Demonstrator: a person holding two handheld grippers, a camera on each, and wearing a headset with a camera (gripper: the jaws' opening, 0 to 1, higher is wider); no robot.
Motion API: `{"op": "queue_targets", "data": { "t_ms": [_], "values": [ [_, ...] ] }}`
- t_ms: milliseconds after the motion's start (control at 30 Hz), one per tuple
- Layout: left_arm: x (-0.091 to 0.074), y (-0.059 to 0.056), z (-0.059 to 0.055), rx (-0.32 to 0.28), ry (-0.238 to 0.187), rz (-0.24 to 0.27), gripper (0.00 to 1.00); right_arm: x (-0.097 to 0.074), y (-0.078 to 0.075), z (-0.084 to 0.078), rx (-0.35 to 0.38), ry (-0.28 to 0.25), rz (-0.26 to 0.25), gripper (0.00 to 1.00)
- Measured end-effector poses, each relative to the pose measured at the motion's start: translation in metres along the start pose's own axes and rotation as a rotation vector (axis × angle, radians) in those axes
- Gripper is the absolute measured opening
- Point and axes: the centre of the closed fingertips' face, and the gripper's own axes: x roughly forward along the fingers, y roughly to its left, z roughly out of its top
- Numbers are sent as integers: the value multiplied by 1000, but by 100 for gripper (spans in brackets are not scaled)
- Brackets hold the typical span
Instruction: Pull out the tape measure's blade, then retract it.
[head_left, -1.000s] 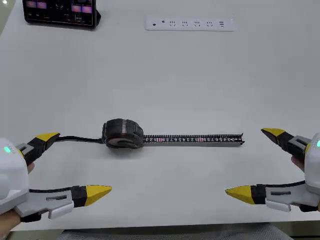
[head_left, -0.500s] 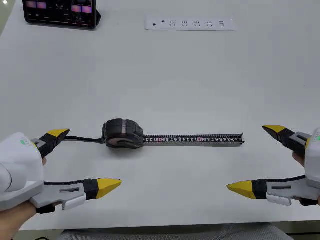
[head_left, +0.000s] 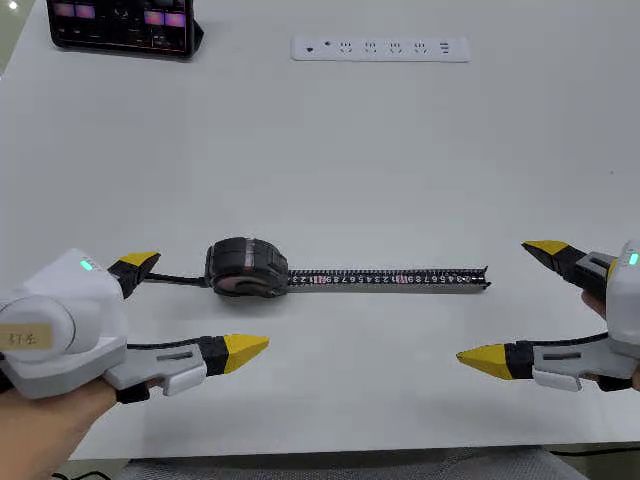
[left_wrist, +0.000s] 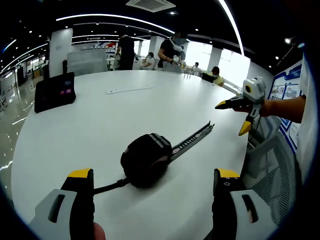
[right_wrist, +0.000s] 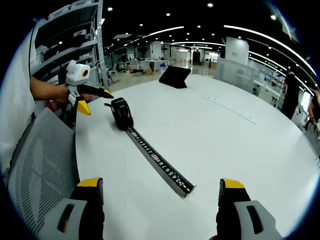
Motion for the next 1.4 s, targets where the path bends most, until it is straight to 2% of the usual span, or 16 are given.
{"op": "queue_targets", "data": {
  "t_ms": [33,200,333,633,1100,1400],
  "values": [
    [2,-1,2,-21,-12,-6,97,1,-2,0,0,1,0,95],
    [7,-1,4,-34,-15,7,95,2,-8,-2,-2,6,1,94],
    [11,-1,6,-77,-26,11,95,3,-11,-3,-1,8,1,94],
    [25,-9,7,-136,-43,5,94,5,-18,-6,0,15,8,93],
    [36,-20,8,-152,-46,0,92,7,-23,-9,1,22,10,91],
    [38,-18,9,-162,-53,21,91,10,-25,-10,-8,32,20,88]
  ]
}}
